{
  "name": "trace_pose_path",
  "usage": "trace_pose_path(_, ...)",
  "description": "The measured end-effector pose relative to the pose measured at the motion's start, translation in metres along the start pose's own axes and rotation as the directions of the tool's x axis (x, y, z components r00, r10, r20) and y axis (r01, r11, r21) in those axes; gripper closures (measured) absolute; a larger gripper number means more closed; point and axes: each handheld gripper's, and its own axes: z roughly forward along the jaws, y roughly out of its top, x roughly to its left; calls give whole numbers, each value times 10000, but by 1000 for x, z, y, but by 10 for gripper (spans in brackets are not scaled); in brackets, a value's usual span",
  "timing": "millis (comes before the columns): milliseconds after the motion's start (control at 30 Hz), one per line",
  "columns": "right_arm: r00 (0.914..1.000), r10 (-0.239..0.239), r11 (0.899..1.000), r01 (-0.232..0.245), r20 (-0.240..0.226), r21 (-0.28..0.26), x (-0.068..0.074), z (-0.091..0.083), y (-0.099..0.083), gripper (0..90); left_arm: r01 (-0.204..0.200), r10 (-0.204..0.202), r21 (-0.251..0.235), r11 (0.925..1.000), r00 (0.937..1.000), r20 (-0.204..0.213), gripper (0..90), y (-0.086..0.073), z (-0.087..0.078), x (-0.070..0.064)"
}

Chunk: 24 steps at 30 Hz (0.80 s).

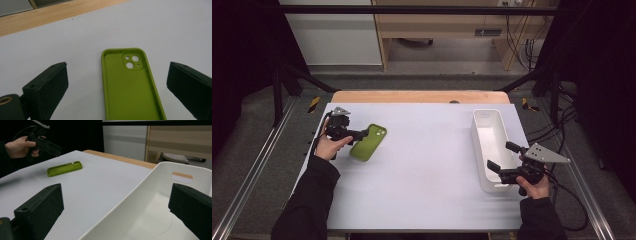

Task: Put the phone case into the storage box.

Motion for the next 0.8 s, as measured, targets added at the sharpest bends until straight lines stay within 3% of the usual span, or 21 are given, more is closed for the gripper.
trace_pose_path(433, 10000, -18, 10000, 18, 5, 5, 0, 0, 0, 3, 81, -79, 442, 9990, 10000, -51, 49, -13, 9, 3)
trace_pose_path(800, 10000, -37, 10000, 37, 7, -2, 0, 0, 0, 4, 102, -76, 848, 9963, 9995, -309, 146, -20, 16, 4)
